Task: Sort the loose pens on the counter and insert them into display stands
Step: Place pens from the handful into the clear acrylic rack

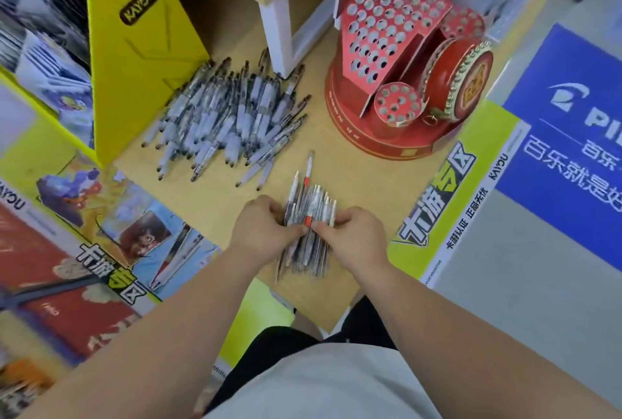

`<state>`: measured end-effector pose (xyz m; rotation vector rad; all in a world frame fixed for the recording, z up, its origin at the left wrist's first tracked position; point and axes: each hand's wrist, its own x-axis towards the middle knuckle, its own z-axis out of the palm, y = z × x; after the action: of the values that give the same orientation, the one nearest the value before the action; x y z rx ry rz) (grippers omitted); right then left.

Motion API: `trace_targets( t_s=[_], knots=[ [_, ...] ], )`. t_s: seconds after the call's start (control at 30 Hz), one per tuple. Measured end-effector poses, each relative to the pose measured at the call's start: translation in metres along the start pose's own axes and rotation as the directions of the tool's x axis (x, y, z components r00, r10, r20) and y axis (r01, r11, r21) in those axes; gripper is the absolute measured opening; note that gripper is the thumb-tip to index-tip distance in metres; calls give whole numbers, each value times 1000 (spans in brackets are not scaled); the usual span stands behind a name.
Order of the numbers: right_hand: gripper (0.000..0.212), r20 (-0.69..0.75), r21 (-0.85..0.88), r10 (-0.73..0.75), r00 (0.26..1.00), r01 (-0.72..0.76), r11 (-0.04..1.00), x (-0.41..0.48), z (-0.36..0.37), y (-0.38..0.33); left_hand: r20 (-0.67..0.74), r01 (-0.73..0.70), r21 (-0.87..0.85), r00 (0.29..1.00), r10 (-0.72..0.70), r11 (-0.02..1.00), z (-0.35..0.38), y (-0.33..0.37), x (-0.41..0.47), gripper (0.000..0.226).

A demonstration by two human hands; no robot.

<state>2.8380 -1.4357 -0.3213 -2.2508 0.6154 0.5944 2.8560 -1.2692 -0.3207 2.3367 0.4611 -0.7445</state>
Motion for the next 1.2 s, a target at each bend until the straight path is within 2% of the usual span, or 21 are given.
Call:
trace_targets(
  t_s=[0.23, 0.47, 0.6, 0.77, 1.0, 1.13, 1.2],
  knots=[
    [36, 41, 153, 0, 999, -6, 988, 6, 5, -3, 19, -4, -121, 1000, 6, 993, 1, 5, -1, 59],
    [21, 97, 160, -33, 995, 17, 987, 8, 5, -3, 79, -27, -123, 996, 37, 992, 4, 10, -1, 29],
    [19, 103, 183, -16, 995, -3, 983, 8, 4, -5, 96, -22, -119, 995, 34, 993, 2, 9, 0, 28],
    [31, 101, 223, 37, 994, -59, 973, 11, 4, -3, 100, -53, -137, 993, 67, 989, 2, 8, 2, 28],
    [34, 93, 164, 16, 996, -31, 986, 15, 1, -5, 99, -82, -154, 990, 98, 985, 0, 5, 2, 30],
    [46, 93, 150, 16, 996, -30, 988, 16, 2, -3, 81, -78, -212, 992, 97, 974, 1, 2, 1, 29],
    [44, 106, 181, -9, 994, -11, 983, 15, 3, -1, 52, -70, -241, 995, 85, 968, 2, 1, -1, 29]
  ],
)
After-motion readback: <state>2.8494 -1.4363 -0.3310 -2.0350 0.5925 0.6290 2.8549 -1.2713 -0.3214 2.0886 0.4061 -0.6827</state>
